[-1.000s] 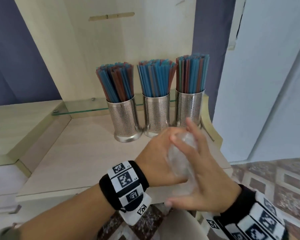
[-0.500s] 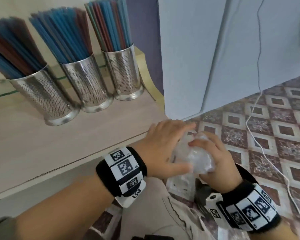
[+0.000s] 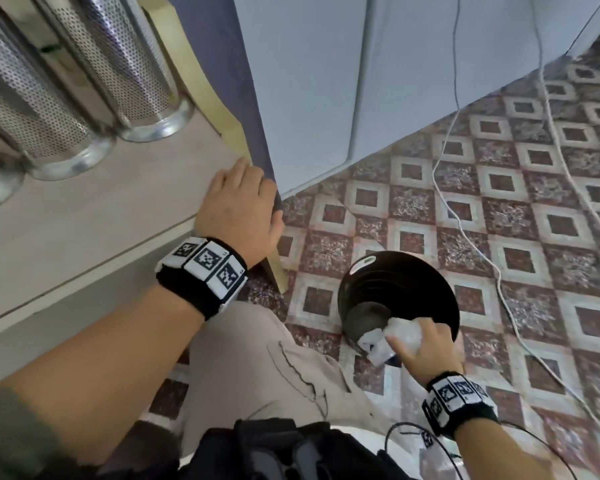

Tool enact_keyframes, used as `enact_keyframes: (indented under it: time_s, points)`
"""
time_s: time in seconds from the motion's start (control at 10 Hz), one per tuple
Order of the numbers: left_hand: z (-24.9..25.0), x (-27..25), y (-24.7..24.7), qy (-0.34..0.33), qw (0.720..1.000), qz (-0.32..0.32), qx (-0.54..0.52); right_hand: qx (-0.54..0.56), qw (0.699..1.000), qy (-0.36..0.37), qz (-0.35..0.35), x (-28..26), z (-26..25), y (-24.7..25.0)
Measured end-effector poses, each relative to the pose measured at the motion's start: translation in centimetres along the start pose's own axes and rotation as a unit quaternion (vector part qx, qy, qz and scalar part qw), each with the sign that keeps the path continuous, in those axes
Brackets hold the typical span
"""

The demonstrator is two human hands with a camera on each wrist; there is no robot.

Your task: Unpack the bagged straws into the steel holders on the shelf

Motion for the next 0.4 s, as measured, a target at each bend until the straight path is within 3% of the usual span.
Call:
enact_keyframes:
  time_s: [0.1, 0.2, 0.3, 0.4]
  points:
    - [0.2, -0.1, -0.4, -0.002, 1.000, 0.014, -0.001, 0.049, 0.994, 0.012, 0.095, 1.8, -1.4, 0.6]
    - [0.2, 0.0, -0.6, 0.002, 1.000, 0.025, -0.002, 0.031, 0.995, 0.009, 0.092, 4.2, -3.2, -0.1]
    - [0.0, -0.2, -0.9, 0.011, 0.999, 0.040, 0.009, -0.013, 0.999, 0.005, 0.044, 6.2, -4.7, -2.0]
    - [0.1, 0.0, -1.2, 0.016, 0.996, 0.069, 0.045, -0.155, 0.982, -0.047, -0.095, 9.6, -3.5, -6.4]
Point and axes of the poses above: each hand's wrist, its own x-axis towards the middle knuckle, its own y-axis out of the back of the hand, z = x × y, the point moved 6 cm from there along x, towards the middle knuckle, and after that the axes turned 14 degrees about -y, right-handed, at the moved point
